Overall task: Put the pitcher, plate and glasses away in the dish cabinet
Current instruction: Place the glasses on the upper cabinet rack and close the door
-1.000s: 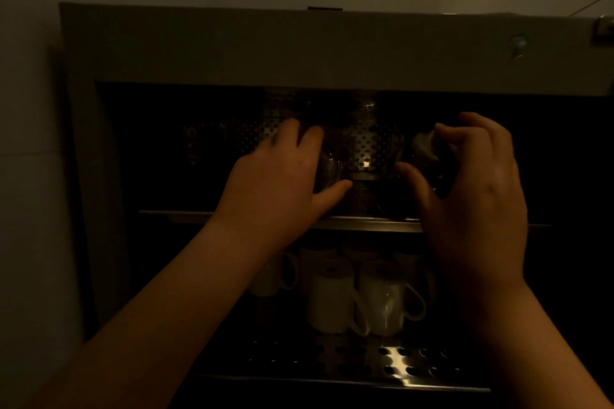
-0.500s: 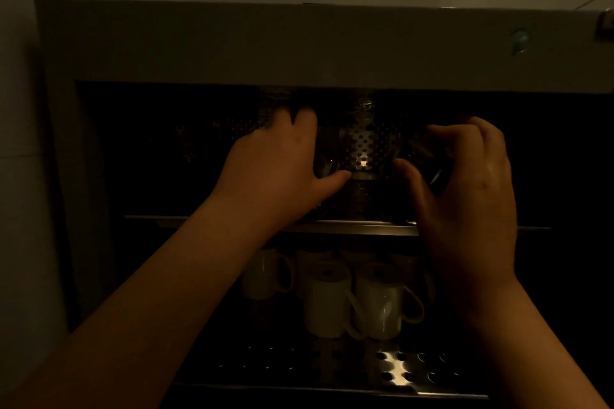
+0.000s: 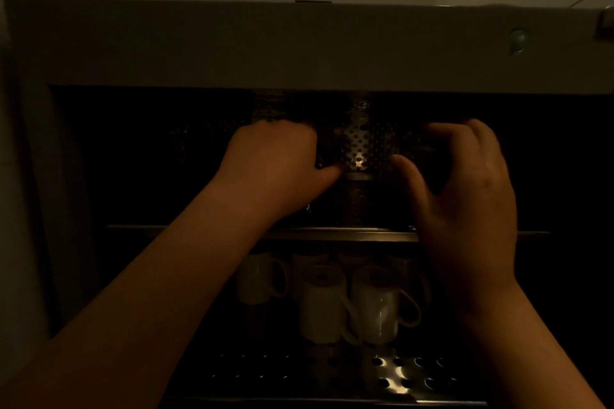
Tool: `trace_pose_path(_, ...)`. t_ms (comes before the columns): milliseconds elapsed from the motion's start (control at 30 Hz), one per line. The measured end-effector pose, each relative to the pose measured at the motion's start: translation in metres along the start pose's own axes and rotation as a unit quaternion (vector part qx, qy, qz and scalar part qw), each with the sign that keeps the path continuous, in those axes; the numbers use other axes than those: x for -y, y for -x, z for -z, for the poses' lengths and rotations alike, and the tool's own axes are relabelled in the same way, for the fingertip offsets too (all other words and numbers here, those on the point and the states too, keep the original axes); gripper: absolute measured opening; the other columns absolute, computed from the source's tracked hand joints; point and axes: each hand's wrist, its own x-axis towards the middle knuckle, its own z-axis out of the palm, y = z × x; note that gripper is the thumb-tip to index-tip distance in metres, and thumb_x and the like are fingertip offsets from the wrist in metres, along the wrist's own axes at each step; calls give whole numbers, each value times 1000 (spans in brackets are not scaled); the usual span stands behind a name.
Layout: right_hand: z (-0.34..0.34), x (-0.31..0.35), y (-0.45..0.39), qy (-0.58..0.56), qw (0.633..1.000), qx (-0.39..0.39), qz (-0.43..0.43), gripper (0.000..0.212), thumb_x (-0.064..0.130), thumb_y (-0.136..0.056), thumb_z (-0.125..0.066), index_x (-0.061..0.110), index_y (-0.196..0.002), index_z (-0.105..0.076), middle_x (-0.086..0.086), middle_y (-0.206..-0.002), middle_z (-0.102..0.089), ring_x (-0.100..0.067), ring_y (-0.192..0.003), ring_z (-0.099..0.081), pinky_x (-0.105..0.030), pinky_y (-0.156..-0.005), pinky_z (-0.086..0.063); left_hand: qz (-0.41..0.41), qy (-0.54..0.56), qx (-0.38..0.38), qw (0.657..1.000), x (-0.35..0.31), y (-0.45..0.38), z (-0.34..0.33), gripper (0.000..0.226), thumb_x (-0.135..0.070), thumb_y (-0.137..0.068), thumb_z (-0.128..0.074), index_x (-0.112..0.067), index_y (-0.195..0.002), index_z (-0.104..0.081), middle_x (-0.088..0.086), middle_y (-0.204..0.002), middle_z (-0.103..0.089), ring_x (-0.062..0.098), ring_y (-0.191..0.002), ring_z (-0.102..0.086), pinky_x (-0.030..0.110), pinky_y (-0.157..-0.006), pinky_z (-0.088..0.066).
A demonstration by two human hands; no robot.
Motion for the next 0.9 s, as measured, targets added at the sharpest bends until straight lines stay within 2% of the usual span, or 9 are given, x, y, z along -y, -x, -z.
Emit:
trace_pose_path(67,-1,1,0,5,1000,-2,-3,44,40,-86,-57,11,-118,-54,-13,-127,-49,-29,-111,-52,-27,-84,-40,4,-17,-2,1000,-3,0,-1,46,-63,-85,-46,-19,-80,-57,3,-80,-57,25,-74,-56,27,-56,-28)
trace_pose_path(167,-2,1,1,7,1000,-5,-5,42,38,-87,-57,12,-119,-53,-12,-127,-48,-27,-111,-51,-26,-82,-38,16,-40,-4,999,-10,3,-3,46,-58,-91,-40,-21,-64,-41,1,-75,-52,17,-58,-36,27,-47,-17)
trace_pose_path(267,-5,2,3,9,1000,0,-6,42,37,-88,-54,11,-121,-52,-13,-129,-46,-28,-114,-48,-24,-84,-34,36,-61,10,997,-17,7,-9,50,-56,-95,-32,-16,-84,-60,5,-82,-58,16,-61,-34,26,-46,-12)
trace_pose_path(333,-6,3,5,12,1000,0,-2,42,34,-88,-55,10,-122,-52,-15,-130,-45,-30,-116,-46,-25,-87,-33,45,-84,35,995,-19,9,-11,56,-57,-95,-28,-12,-101,-62,7,-88,-56,18,-66,-43,25,-46,-12)
trace_pose_path(433,-7,5,6,6,1000,-10,-1,42,32,-88,-58,10,-123,-52,-15,-132,-44,-30,-118,-43,-24,-91,-31,64,-101,73,990,-16,11,-15,62,-61,-92,-34,-10,-123,-52,13,-119,-51,28,-98,-53,27,-55,-27)
trace_pose_path(500,-7,6,6,-1,1000,-21,1,43,31,-87,-59,9,-123,-52,-15,-131,-45,-29,-119,-43,-21,-92,-30,76,-71,74,992,-13,12,-13,60,-60,-90,-41,-12,-125,-51,12,-121,-51,28,-102,-53,29,-61,-30)
trace_pose_path(633,-7,7,8,-13,999,-31,7,43,29,-86,-61,7,-121,-50,-14,-128,-48,-27,-117,-45,-8,-90,-26,110,9,41,993,-9,16,-5,72,-57,-85,-54,-8,-134,-34,10,-113,-58,27,-97,-59,28,-58,-31)
trace_pose_path(733,-7,8,10,-15,999,-34,3,43,31,-85,-61,7,-120,-50,-13,-129,-47,-24,-118,-44,-3,-89,-26,109,30,31,993,-9,22,0,69,-58,-83,-55,-11,-130,-36,9,-116,-57,27,-100,-58,28,-60,-31)
trace_pose_path(900,-5,7,11,-17,999,-29,2,42,32,-86,-59,9,-120,-50,-13,-132,-45,-26,-122,-44,-19,-93,-32,86,34,48,995,-11,30,7,63,-62,-85,-45,-18,-129,-39,9,-126,-47,28,-105,-53,29,-65,-34)
